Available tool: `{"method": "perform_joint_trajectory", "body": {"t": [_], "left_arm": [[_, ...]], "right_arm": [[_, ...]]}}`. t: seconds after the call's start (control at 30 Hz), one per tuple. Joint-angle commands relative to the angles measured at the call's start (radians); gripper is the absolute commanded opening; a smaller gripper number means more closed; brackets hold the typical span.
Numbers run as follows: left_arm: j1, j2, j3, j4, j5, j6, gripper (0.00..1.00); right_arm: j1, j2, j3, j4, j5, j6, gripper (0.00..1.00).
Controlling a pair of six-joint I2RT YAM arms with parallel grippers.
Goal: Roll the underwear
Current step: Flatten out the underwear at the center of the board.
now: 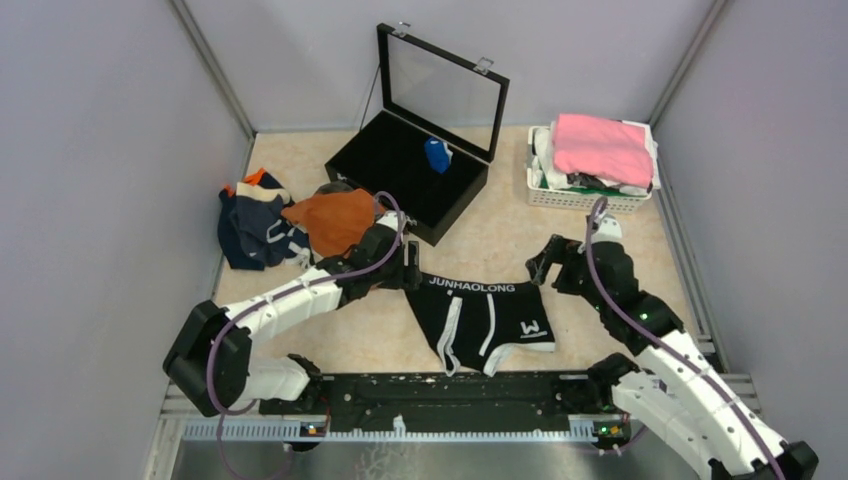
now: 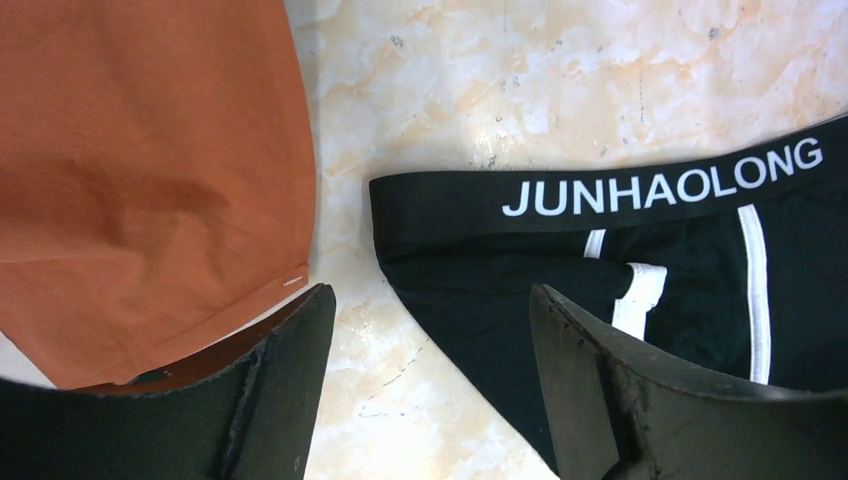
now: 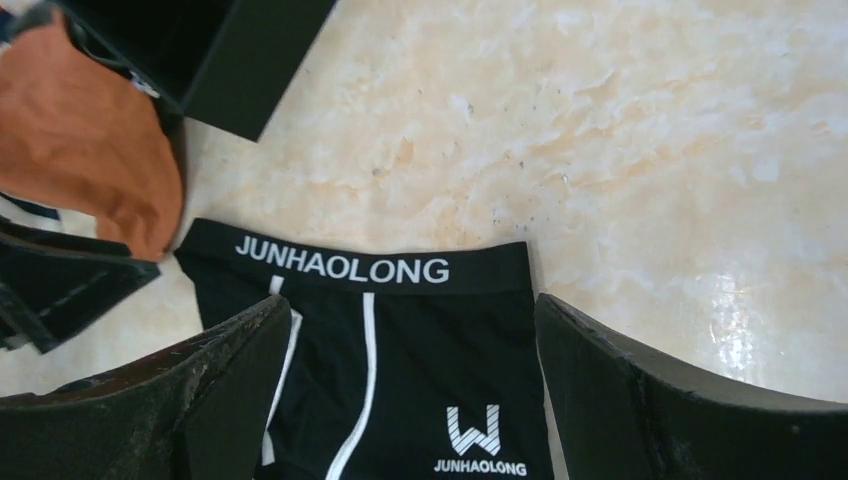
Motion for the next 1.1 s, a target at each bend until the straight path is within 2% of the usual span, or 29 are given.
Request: {"method": "perform_joint_trajectory", "body": {"t": [0.0, 0.3, 0.43, 0.63, 0.77, 0.87, 0.93, 1.07], "left_arm": [[0.013, -0.029, 0.021, 0.061, -0.031, -0.023, 0.79], [0.047, 0.099, 0.022, 0.069, 0.002, -0.07, 0.8], [0.069, 0.143, 0.038, 0.097, 0.052, -0.07, 0.79], [0.078, 0.147, 0.043, 0.107, 0.077, -0.06, 0.79], [0.082, 0.164, 0.038, 0.135, 0.132, -0.059, 0.78], [0.086, 0.185, 0.038, 0.142, 0.154, -0.071, 0.77], [0.086, 0.191, 0.035, 0.153, 0.17, -0.077, 0.77], [0.087, 0.211, 0.034, 0.16, 0.183, -0.078, 0.76]], "right_arm": [[-0.009, 0.112, -0.026, 0.077, -0.039, 0.019, 0.9], [-0.016, 0.4, -0.018, 0.174, -0.007, -0.005, 0.9], [-0.05, 0.513, 0.025, 0.167, 0.0, -0.008, 0.98], [-0.062, 0.563, 0.042, 0.202, -0.069, -0.098, 0.99], [-0.107, 0.573, 0.028, 0.19, -0.095, -0.067, 0.98], [-0.186, 0.569, -0.002, 0.204, -0.181, -0.049, 0.85], [-0.211, 0.562, -0.01, 0.193, -0.173, -0.051, 0.75], [-0.222, 0.595, 0.003, 0.162, -0.169, -0.089, 0.73]]}}
